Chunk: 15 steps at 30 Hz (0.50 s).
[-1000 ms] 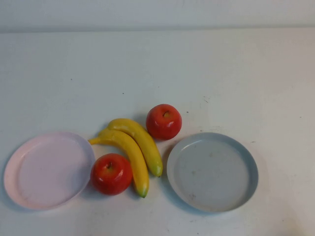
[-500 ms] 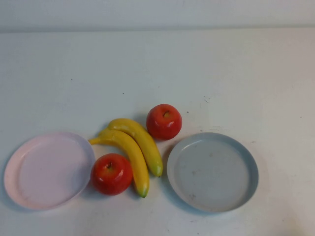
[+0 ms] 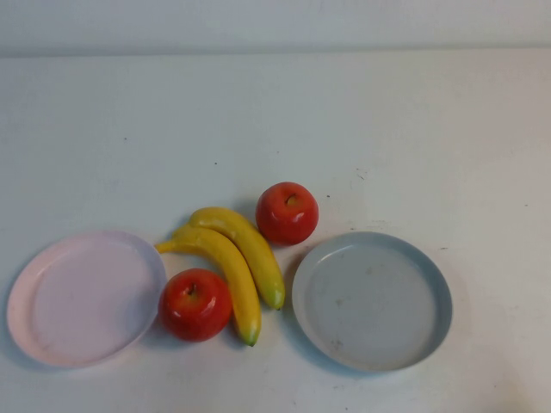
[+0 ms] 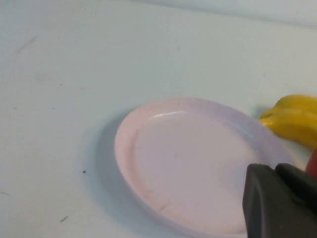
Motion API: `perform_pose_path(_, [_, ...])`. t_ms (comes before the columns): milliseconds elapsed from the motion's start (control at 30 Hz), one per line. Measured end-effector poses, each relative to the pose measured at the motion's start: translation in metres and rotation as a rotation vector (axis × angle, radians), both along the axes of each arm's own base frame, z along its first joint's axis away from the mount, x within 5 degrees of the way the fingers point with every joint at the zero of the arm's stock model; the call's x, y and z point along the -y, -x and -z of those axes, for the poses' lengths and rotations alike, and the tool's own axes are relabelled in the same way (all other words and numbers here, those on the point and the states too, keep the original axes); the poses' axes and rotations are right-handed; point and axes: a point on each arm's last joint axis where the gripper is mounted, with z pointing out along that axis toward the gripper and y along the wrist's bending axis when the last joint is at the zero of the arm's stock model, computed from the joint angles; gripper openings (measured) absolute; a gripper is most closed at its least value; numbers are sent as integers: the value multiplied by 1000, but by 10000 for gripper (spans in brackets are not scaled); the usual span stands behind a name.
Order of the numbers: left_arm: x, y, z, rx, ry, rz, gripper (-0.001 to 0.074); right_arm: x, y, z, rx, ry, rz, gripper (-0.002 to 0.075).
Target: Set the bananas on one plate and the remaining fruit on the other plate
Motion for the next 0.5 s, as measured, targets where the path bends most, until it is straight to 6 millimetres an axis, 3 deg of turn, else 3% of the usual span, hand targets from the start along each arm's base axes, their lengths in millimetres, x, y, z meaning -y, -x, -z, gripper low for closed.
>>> perform_pose_path(167, [2, -2, -10, 92, 229, -19, 2, 0, 0, 0, 0, 0, 0, -17])
perform_pose_path(500, [1, -2, -20, 176, 425, -40, 1, 0, 0, 0, 0, 0, 0, -17])
